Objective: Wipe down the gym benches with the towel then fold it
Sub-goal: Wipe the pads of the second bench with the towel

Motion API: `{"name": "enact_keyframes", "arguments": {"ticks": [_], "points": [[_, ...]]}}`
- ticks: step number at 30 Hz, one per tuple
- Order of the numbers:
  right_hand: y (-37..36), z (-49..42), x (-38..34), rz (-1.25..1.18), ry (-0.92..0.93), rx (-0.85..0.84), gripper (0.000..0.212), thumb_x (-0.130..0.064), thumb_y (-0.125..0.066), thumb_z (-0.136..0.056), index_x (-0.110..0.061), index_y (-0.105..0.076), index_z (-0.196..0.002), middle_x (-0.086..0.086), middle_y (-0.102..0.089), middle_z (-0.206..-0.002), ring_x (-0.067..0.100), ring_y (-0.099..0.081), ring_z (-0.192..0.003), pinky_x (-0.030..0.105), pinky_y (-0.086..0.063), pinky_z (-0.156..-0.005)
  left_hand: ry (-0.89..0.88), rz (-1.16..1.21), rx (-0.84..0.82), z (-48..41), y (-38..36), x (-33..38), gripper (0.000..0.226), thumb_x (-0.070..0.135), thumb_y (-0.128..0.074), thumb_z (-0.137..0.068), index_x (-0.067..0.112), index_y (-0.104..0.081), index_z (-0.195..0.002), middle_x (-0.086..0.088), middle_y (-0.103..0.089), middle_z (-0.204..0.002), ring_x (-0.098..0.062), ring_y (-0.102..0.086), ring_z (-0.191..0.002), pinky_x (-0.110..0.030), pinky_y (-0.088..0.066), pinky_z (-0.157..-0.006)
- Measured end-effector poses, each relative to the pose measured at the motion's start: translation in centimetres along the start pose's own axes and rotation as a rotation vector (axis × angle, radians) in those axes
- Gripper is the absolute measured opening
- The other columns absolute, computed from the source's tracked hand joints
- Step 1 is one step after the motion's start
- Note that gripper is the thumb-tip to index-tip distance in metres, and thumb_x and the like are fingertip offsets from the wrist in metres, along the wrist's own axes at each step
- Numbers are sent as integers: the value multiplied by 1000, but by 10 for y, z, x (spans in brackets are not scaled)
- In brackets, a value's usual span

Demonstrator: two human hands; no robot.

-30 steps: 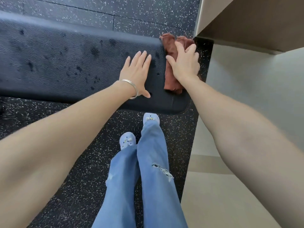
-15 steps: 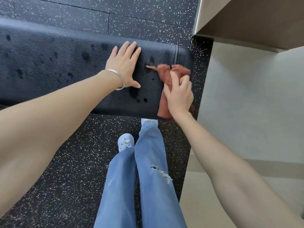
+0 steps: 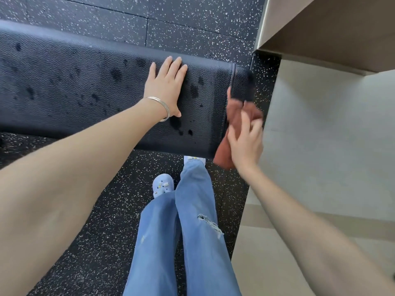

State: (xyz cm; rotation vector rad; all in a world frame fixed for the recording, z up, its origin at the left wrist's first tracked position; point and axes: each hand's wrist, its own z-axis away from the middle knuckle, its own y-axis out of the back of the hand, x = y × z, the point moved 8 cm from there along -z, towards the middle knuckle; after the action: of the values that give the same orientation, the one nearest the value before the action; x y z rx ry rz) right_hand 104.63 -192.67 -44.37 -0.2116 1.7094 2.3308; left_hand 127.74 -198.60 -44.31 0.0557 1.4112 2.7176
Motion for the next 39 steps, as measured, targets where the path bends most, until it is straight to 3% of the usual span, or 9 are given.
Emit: {"name": "enact_keyframes", "arguments": {"ticks": [4,8,12,16,21,27,30,35,39], "points": [[-16,47,4,68,117,-93,51,-24,-68,-83,-10,-51,-129,18,-48,-90,35,-51,-77,41,-51,-55,18,21,6,0,-2,-1,127,44,-85,-59,14,-2,-151,-3,0,-159,-23,2,-147,-50,-6,-117],[0,-12,-23,125,167,-76,46,-30,-57,-90,-13,-48,-132,18,-49,-100,33,-50,-88,37,-44,-63,10,13,3,0,-3,0,127,46,-84,-59,15,-2,-151,-2,1,-159,-22,3,-147,-51,-5,-117],[27,-106,-47,88,87,-16,40,-37,-48,-94,-19,-44,-129,14,-43,-121,31,-47,-105,32,-37,-71,17,11,5,-1,-3,-2,126,46,-83,-60,16,-1,-151,-2,1,-159,-22,3,-147,-51,-6,-117],[24,-163,-53,94,25,-169,40,-40,-45,-94,-19,-45,-128,15,-38,-130,34,-46,-113,40,-42,-85,14,19,19,-2,-5,-2,126,46,-84,-60,15,-2,-151,-2,1,-159,-22,3,-147,-52,-5,-116],[19,-80,-43,12,67,90,44,-36,-53,-90,-19,-47,-130,13,-47,-109,29,-50,-93,29,-37,-67,10,44,33,-1,-7,-6,125,46,-84,-59,16,-4,-150,-2,0,-159,-21,3,-147,-54,-5,-116],[-20,48,-33,-14,78,-58,47,-22,-68,-83,-15,-54,-127,14,-45,-90,32,-50,-78,38,-48,-58,-17,65,35,0,-7,-7,124,46,-83,-60,16,-4,-150,-2,0,-159,-21,3,-147,-55,-4,-115],[-18,29,-42,-39,34,-92,47,-26,-63,-86,-19,-50,-131,12,-43,-95,32,-49,-85,39,-47,-65,-69,34,35,-1,-6,-7,122,53,-79,-63,15,-2,-151,-3,2,-159,-22,4,-147,-57,-4,-115],[10,-71,-85,-60,-36,38,45,-37,-53,-91,-26,-44,-134,11,-43,-114,31,-49,-100,37,-44,-78,-168,67,30,-4,-6,-20,118,58,-73,-67,14,-4,-151,-1,1,-160,-20,1,-146,-55,-8,-116],[8,-143,-109,-20,-153,-60,46,-47,-50,-91,-28,-45,-133,11,-39,-132,32,-50,-113,36,-41,-91,-172,126,33,-9,1,-44,114,51,-76,-69,13,-6,-151,-2,-8,-159,-23,-4,-146,-53,-9,-116]]}}
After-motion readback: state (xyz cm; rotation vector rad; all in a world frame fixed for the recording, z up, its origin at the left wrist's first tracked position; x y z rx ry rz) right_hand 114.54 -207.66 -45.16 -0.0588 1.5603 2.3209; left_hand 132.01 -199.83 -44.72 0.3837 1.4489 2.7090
